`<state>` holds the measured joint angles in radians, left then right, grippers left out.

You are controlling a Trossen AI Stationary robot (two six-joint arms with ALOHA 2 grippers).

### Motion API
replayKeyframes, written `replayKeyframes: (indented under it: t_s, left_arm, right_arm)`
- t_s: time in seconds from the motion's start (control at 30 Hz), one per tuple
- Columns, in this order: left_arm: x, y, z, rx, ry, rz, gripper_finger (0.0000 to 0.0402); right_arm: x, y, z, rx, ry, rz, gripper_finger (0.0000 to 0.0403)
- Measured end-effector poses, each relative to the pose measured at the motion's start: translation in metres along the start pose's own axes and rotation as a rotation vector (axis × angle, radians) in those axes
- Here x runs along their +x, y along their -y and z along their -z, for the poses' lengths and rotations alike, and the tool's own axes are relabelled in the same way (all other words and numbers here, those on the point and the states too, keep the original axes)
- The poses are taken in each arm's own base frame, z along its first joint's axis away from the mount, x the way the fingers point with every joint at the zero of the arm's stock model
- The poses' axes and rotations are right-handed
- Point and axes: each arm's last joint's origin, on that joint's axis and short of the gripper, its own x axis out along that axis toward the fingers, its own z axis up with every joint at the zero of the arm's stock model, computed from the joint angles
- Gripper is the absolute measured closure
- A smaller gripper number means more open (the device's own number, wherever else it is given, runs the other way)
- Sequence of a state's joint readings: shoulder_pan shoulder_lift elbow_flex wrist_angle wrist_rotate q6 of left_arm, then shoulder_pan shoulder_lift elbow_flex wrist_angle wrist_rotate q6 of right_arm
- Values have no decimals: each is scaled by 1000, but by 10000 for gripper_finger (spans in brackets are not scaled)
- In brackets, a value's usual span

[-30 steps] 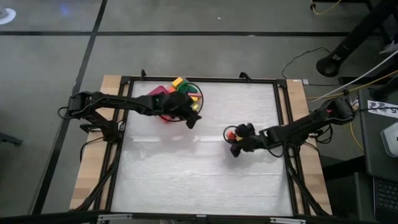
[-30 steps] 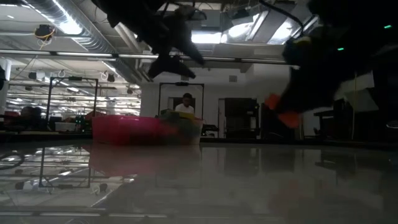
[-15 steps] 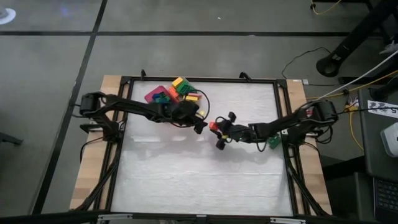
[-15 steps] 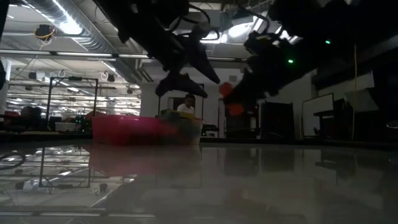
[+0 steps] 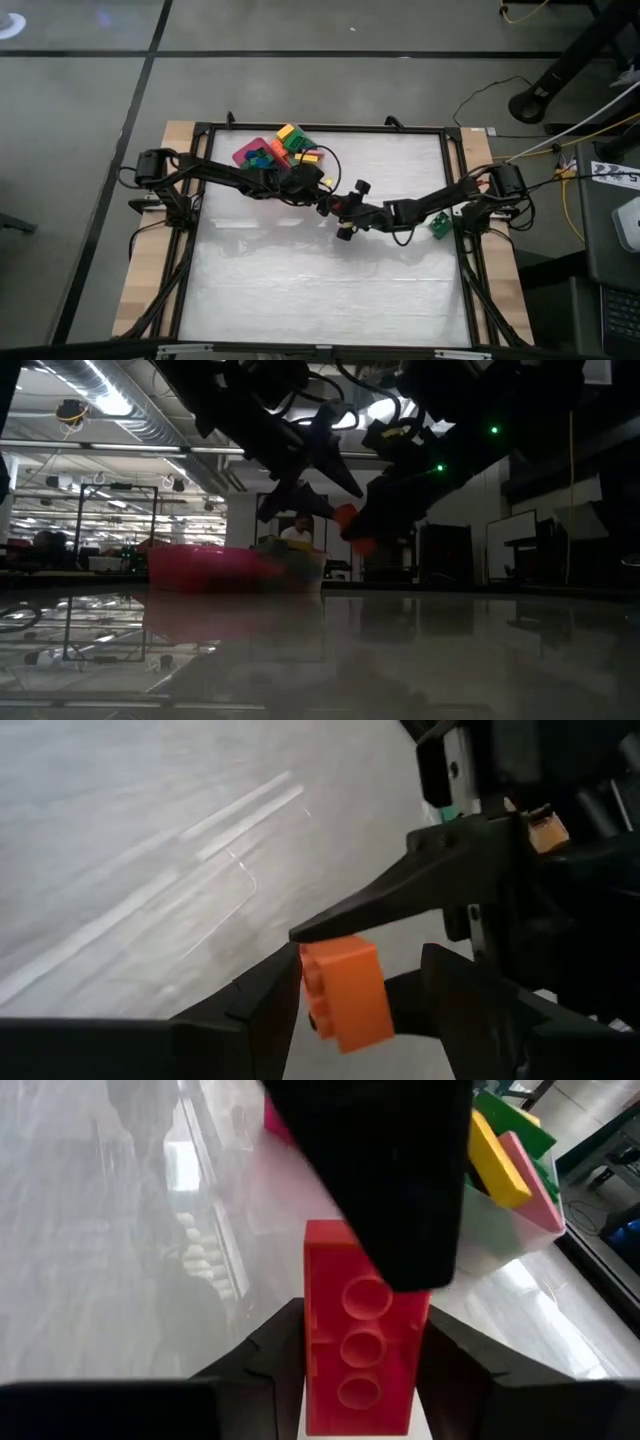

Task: Sort blocks by size
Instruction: Put the big orange game piece into the white bin

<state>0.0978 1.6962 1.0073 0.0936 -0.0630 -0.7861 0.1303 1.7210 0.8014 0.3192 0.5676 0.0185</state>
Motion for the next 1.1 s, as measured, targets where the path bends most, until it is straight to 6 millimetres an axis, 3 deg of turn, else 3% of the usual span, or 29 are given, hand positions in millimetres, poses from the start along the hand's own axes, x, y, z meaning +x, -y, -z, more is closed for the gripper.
replayKeyframes:
  t_s: [0.8,0.93,1.1]
  left_arm:
    - [1,-2,8,29,-43,-46,207]
    - [3,-2,9,39,-41,-45,238]
    - [3,-3,9,35,-41,-56,312]
  right_arm:
    - [0,-2,-10,89,78,-72,254]
    - [0,-2,-10,88,77,-76,254]
    - [0,-2,-9,78,74,-62,242]
